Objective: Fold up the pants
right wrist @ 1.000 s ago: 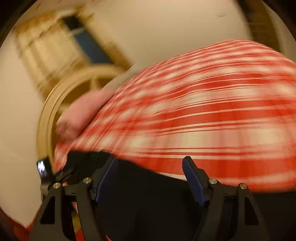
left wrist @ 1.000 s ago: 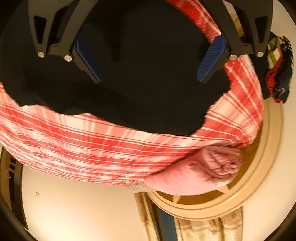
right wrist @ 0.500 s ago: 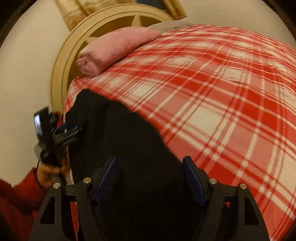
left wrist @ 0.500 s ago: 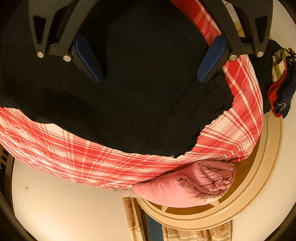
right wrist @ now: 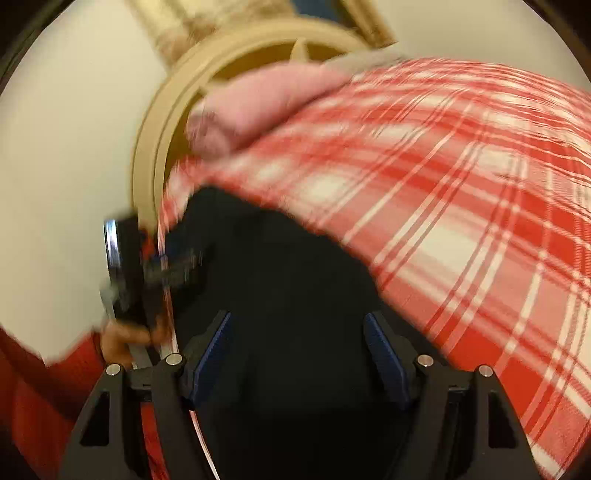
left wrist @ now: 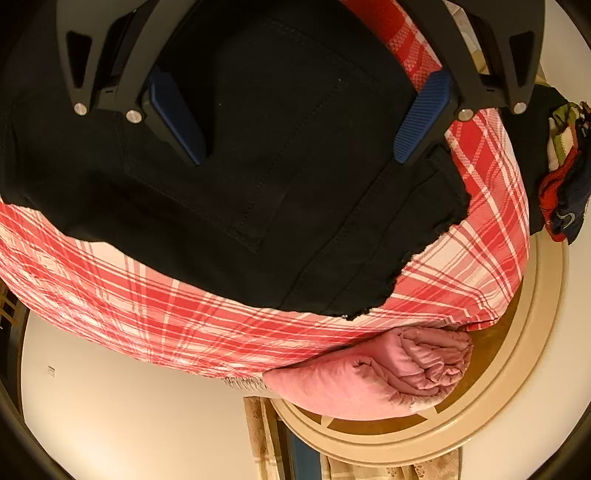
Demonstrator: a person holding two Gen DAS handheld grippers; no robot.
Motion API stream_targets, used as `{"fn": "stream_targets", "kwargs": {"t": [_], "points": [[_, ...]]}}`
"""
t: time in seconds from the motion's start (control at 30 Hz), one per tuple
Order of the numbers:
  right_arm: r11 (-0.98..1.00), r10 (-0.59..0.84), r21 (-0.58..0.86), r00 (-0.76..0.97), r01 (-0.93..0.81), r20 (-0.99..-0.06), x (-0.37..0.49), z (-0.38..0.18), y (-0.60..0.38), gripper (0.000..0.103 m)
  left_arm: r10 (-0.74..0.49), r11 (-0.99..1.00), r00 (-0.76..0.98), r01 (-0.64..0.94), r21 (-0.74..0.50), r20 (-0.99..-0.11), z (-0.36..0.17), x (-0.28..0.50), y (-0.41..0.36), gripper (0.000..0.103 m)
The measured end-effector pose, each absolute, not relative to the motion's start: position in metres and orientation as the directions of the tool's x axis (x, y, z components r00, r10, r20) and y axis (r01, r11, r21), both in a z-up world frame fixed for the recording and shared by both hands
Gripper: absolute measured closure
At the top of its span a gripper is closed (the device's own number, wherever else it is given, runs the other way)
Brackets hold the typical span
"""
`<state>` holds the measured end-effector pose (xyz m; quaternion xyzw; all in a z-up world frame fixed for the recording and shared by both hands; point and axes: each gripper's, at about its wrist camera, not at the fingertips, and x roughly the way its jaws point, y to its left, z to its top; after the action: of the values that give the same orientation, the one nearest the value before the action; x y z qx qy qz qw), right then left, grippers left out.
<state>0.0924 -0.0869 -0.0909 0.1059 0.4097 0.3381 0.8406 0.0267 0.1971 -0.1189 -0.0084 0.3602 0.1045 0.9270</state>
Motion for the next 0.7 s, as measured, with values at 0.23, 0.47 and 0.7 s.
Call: {"fn": "stream_targets", "kwargs": {"t": [0.23, 0.47, 0.7], "points": [[0.733, 0.667, 0.485, 0.359, -0.477, -0.653, 0.126, -0.108, -0.087, 0.029, 0.188, 0.977, 0.721, -0.205, 0.054, -0.667, -0.119, 0.026, 0.196, 0.0], [0.658, 0.712, 0.449, 0.306, -0.604, -0.633, 0.095, -0.094, -0.054, 0.029, 0.18, 0.979, 0.713, -0.2, 0.049, -0.677, -0.119, 0.027, 0.198, 0.0], [0.649, 0.709, 0.465, 0.255, -0.602, -0.657, 0.072, -0.121, -0.052, 0.029, 0.18, 0.978, 0.714, -0.201, 0.048, -0.677, -0.119, 0.028, 0.198, 0.0]]}}
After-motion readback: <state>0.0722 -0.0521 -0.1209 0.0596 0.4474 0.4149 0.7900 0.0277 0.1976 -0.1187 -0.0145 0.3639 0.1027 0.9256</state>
